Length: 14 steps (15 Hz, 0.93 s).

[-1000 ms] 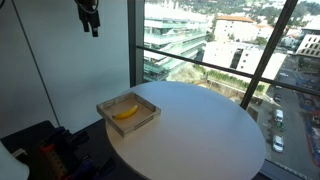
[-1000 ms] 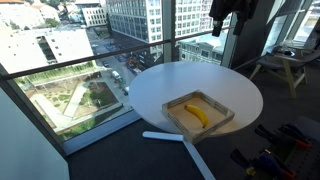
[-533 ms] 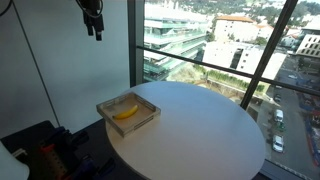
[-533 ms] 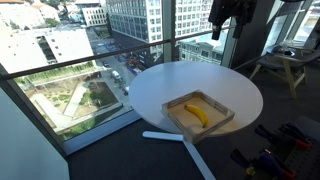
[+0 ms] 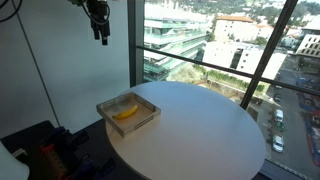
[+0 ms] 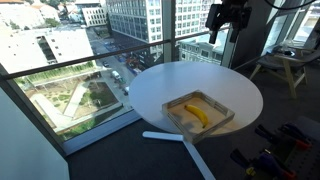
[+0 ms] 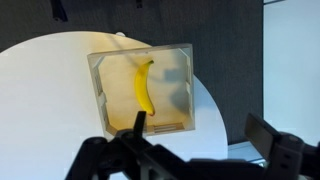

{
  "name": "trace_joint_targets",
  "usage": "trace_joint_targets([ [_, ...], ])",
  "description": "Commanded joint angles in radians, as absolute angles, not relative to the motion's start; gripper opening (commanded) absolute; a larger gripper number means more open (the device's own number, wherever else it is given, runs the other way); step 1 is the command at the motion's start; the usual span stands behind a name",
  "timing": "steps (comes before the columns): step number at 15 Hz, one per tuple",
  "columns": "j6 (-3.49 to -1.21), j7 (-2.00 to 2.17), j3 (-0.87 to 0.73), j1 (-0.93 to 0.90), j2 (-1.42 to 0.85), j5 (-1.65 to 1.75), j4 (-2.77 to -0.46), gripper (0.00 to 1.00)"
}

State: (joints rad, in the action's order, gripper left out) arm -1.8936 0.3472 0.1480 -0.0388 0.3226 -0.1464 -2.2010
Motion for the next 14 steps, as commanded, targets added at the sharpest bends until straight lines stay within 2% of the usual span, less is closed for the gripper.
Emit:
trace_joint_targets([
  [1,-1.915,0.353,0.138,-0.035,0.278,-0.124,-2.177,1.0],
  [14,-2.018,0.351,0.116,-0.044,0.124,-0.107,-2.163,1.0],
])
